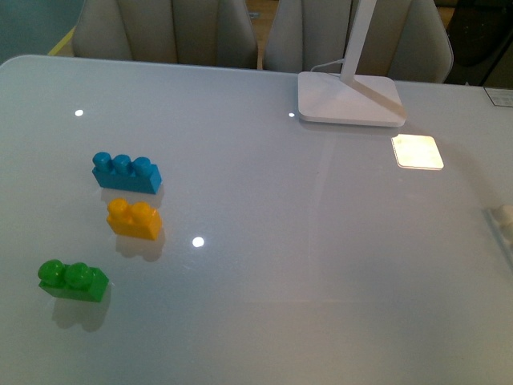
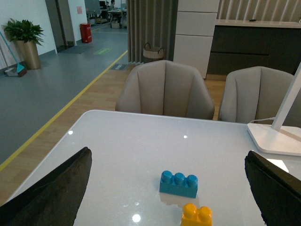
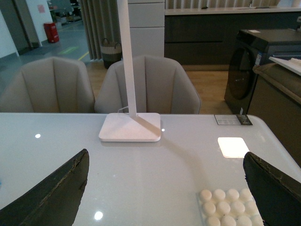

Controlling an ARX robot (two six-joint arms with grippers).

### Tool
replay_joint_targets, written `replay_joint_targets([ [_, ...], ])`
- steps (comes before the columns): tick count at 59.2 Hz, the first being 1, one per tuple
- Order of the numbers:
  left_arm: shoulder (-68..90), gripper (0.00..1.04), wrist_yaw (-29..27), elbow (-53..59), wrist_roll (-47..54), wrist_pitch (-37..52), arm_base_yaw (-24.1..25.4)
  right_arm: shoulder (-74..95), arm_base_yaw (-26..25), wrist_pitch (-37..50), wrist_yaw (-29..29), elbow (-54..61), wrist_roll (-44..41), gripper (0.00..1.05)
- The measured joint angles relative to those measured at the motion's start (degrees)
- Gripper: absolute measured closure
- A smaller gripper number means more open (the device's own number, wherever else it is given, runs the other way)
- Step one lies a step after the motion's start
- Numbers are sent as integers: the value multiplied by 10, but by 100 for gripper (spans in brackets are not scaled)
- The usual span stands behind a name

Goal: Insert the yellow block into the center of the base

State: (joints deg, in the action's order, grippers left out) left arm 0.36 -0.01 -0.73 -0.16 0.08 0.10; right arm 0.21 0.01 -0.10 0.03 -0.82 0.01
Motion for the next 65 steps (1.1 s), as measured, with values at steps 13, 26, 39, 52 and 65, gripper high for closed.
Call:
replay_joint_targets([
  [13,0,7,0,0,0,0,0,0,0,0,0,0,0,9],
  [26,0,7,0,0,0,0,0,0,0,0,0,0,0,9],
  [39,0,7,0,0,0,0,0,0,0,0,0,0,0,9],
  [52,0,7,0,0,0,0,0,0,0,0,-1,0,0,9],
  [65,0,7,0,0,0,0,0,338,-143,-66,-300,-133,16,9],
])
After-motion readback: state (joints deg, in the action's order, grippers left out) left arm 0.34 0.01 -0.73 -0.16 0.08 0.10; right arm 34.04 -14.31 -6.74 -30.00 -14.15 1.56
